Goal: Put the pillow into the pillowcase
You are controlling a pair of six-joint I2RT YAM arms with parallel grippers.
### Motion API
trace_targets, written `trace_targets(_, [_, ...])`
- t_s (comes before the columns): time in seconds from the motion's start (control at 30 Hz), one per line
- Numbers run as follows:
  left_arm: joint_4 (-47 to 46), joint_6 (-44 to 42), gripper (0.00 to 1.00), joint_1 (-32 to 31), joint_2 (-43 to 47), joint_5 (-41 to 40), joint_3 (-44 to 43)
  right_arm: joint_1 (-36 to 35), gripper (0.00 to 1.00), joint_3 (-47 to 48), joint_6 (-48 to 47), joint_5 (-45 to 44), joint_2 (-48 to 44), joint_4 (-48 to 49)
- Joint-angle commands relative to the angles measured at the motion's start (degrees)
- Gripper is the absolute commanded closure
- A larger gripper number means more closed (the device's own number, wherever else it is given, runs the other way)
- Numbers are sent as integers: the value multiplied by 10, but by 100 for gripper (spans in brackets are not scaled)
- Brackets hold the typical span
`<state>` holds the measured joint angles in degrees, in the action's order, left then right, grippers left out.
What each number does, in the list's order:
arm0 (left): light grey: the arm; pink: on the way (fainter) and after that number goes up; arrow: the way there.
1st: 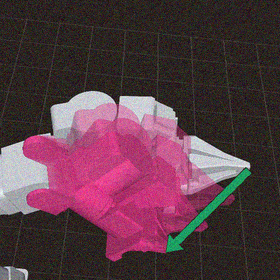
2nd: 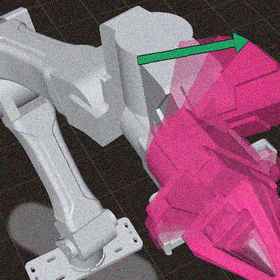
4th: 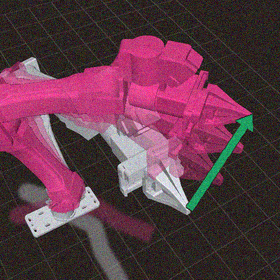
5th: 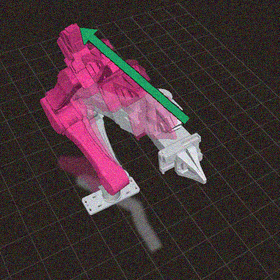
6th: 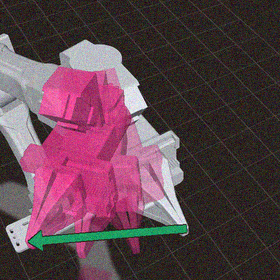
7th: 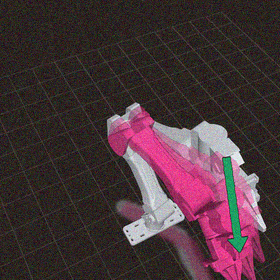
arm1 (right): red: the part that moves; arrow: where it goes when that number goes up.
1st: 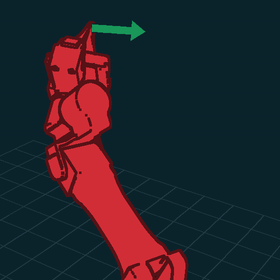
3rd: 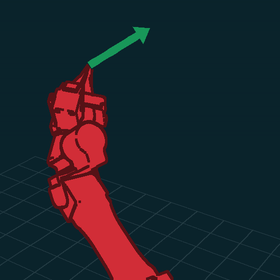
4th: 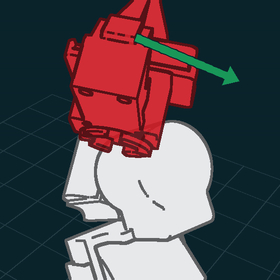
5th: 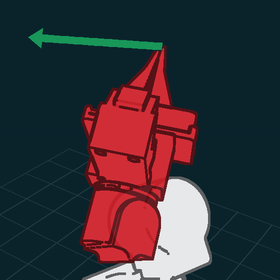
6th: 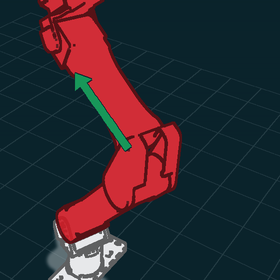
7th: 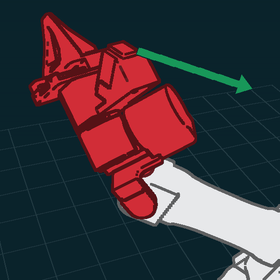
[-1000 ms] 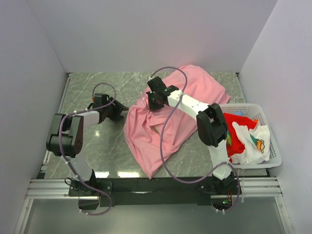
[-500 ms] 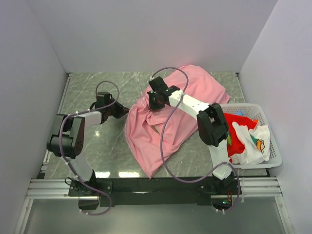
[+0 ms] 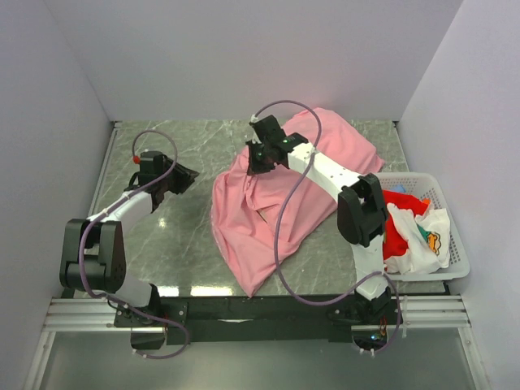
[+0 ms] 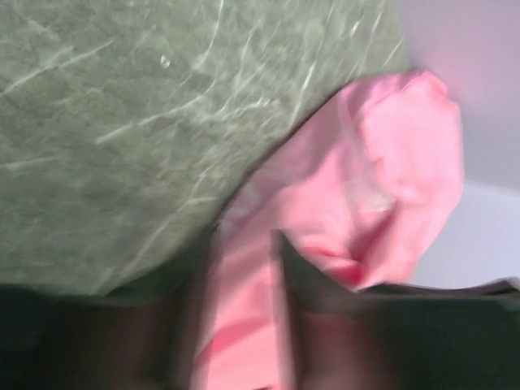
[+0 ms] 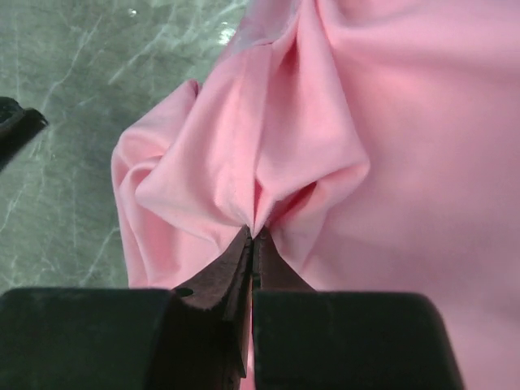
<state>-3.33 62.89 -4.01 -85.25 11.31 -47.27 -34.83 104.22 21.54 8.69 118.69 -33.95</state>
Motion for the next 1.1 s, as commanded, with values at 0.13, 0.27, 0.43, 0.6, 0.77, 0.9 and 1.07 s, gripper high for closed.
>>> trace_targets(0.13, [-3,-57,24,-92,-15,-16,-13,41,100,-117,-2,-102,-97,9])
trace_targets(0.27, [-55,-58,26,-112,-45,12,1,61,100,-162,7,-89,-96,46])
trace_targets(0.43, [-111,-74,32,-151,-64,43,-1,78,100,-176,11,-65,-73,56])
trace_targets(0.6, [-178,-77,53,-191,-87,100,5,87,100,-178,16,-47,-57,71])
trace_targets(0.77, [-149,-102,79,-224,-112,98,-12,92,100,-179,18,-39,-48,78])
trace_targets(0.9, [-150,-109,99,-232,-98,108,6,93,100,-177,18,-39,-47,76])
trace_targets(1.07, [-23,-103,99,-221,-31,-59,30,95,100,-175,18,-36,-58,71])
